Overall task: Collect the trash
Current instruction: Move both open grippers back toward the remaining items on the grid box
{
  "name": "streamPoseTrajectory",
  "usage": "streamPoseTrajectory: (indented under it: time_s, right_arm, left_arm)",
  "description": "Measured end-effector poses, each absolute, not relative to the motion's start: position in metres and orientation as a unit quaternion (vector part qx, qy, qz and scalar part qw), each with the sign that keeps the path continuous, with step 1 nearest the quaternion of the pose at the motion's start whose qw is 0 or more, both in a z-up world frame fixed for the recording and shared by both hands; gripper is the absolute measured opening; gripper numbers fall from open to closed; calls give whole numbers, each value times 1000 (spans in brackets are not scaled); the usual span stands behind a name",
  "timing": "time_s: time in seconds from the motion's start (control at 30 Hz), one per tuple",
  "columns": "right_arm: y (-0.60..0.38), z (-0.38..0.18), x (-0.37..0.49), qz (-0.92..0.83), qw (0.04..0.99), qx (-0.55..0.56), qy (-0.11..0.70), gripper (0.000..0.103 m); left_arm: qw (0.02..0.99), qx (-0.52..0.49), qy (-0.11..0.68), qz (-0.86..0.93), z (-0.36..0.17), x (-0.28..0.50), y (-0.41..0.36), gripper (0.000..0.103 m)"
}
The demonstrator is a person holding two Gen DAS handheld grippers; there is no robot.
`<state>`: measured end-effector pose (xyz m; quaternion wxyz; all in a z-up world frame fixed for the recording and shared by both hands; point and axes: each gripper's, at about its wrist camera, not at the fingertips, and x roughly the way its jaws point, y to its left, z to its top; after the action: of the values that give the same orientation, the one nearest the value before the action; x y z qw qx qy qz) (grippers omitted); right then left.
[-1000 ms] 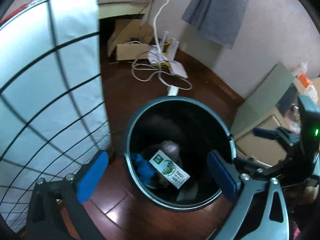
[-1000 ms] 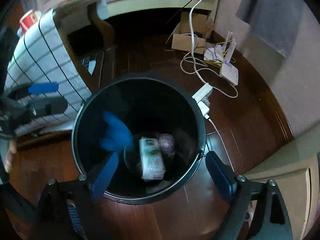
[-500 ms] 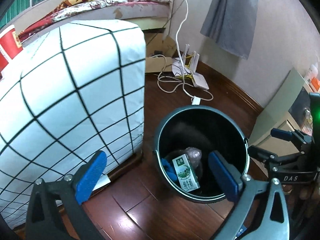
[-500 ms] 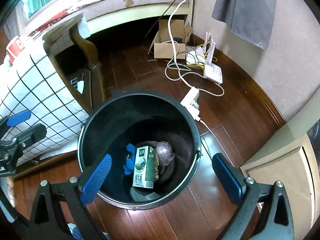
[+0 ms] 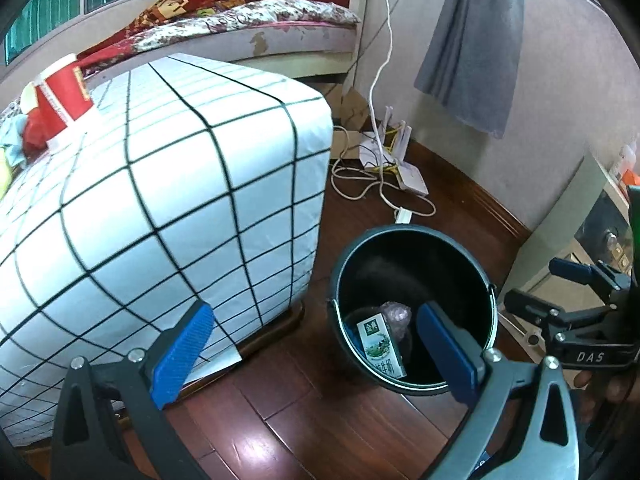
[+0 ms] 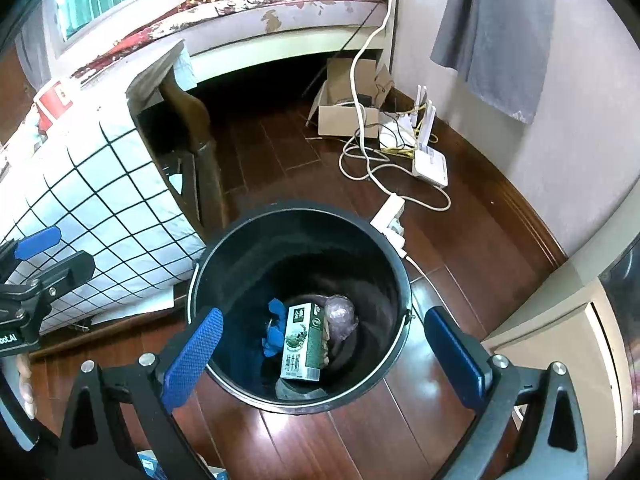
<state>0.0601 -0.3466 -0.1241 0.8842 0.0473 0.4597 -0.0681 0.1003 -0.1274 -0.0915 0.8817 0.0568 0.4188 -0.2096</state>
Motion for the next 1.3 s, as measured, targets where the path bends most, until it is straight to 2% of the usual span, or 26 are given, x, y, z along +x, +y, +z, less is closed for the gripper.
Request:
streamPoseTrajectory:
  time_s: [0.67, 1.3]
  right_arm:
    - [-285, -60, 66, -31, 912, 12, 408, 103]
    - [-142, -19, 137, 99, 935, -49, 337, 103]
  left_arm:
    - [916, 29, 370, -150, -43, 93, -57, 102]
    - [941, -17, 337, -26, -20, 113, 79, 102]
